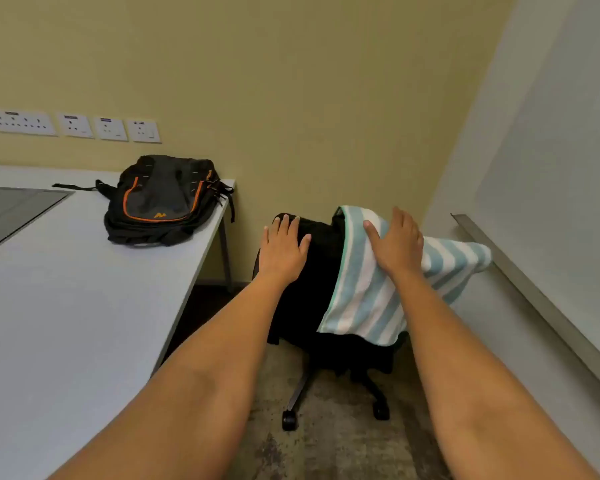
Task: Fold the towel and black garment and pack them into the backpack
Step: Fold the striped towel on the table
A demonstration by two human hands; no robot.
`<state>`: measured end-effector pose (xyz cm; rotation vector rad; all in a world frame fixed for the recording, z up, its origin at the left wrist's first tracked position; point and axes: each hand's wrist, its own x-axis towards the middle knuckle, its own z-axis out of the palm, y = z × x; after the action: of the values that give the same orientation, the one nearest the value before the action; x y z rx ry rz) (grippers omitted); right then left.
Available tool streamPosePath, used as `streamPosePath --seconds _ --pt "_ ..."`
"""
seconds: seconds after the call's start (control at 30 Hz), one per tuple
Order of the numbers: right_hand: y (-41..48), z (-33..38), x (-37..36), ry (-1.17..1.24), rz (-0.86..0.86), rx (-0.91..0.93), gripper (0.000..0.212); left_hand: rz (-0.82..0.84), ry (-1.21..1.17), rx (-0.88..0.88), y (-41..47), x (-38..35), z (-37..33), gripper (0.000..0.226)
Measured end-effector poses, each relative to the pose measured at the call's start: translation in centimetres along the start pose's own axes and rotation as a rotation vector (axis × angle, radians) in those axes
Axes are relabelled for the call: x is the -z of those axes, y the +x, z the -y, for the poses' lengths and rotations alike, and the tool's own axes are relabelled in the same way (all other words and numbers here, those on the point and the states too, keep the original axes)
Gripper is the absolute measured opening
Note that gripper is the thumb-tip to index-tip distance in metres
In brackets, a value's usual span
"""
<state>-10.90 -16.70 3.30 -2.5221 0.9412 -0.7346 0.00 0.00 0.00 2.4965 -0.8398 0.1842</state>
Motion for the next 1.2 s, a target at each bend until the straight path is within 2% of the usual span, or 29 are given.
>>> streamPosePath --seconds 0.17,0.3,0.37,0.47,0.57,0.63,0.87,1.0,1.2 --pt "3.5 -0.7 -0.4 0.056 0.315 -0.09 0.09 0.058 0.003 0.176 4.0 -1.4 -0.8 0.07" --pt "4.6 -0.8 -0.8 0.037 0.37 -0.054 0.083 0.073 -0.121 0.332 6.2 -1.7 -1.3 0.09" --pt "4.9 -0.9 -1.1 0.021 0.381 -0.057 0.076 0.095 -0.182 0.399 6.8 -1.7 -1.4 0.088" --pt "5.1 -1.0 -1.8 -0.025 0.333 -0.052 0.064 0.102 -0.199 0.428 7.1 -1.5 -1.6 0.071" --pt "5.0 -0.7 -2.3 -0.011 0.264 -0.046 0.042 0.047 -0.305 0.442 7.2 -1.4 -1.3 0.043" --pt "4.9 -0.4 -2.5 0.006 0.215 -0.057 0.032 0.015 -0.344 0.44 7.2 -1.3 -1.1 0.034" --pt "4.7 0.3 -2.5 0.101 0.057 -0.103 0.025 -0.147 -0.385 0.412 5.9 -0.9 -2.1 0.031" --pt "4.9 1.7 -1.3 0.301 0.009 -0.202 0.037 -0.305 -0.563 0.531 5.6 1.3 -2.3 0.032" --pt "4.5 9.1 0.9 0.474 -0.027 -0.033 0.04 -0.502 -0.984 0.657 6.1 8.3 -2.8 0.041"
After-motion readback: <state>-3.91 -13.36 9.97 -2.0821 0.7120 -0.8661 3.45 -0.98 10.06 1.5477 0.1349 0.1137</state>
